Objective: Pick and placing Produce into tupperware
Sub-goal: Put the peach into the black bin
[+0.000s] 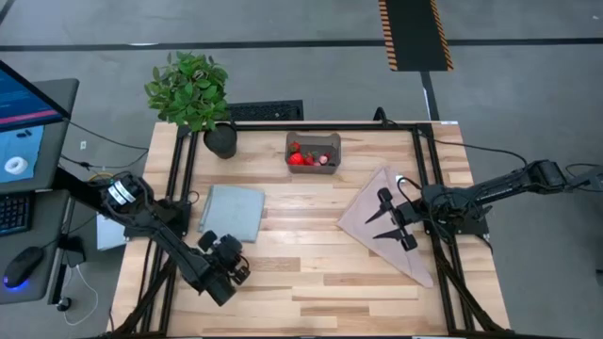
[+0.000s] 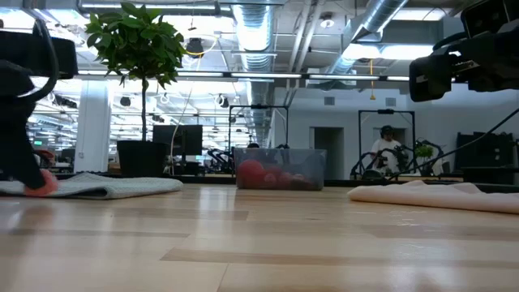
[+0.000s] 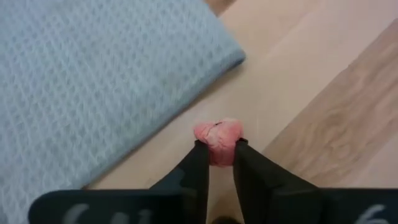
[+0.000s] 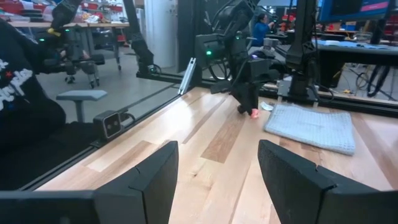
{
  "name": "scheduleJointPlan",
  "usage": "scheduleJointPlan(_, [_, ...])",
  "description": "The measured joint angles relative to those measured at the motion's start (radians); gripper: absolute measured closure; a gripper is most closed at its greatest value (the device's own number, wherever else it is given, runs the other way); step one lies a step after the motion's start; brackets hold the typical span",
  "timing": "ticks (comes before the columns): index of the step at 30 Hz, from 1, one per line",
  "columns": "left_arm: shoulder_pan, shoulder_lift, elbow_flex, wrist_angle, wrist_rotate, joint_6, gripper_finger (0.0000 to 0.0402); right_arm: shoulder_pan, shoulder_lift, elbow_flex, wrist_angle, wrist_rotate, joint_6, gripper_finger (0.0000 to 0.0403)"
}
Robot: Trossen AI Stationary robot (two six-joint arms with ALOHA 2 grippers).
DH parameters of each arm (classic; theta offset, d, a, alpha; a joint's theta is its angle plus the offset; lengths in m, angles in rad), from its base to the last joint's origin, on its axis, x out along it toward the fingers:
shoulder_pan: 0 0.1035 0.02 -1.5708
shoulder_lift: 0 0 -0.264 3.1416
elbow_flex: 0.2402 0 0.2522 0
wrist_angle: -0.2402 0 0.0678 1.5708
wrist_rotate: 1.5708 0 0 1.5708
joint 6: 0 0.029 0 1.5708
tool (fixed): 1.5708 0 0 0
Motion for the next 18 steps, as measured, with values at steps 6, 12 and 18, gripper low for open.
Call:
scheduleJointPlan(6, [0.089, 0.0, 0.0, 0.116, -0.014, 0.189, 0.0349, 0.0, 0.0, 0.0, 0.0, 0.04, 0.0, 0.0159])
scheduleJointPlan(12, [0.252, 0.0, 0.0, 0.392, -0.01, 0.547, 0.0348, 0.0, 0.0, 0.0, 0.0, 0.043, 0.0, 0.0159])
scheduleJointPlan(18, [0.451, 0.0, 0.041, 0.479, -0.026, 0.821, 0.0348, 0.002, 0.0, 0.0, 0.0, 0.042, 0.001, 0.0159])
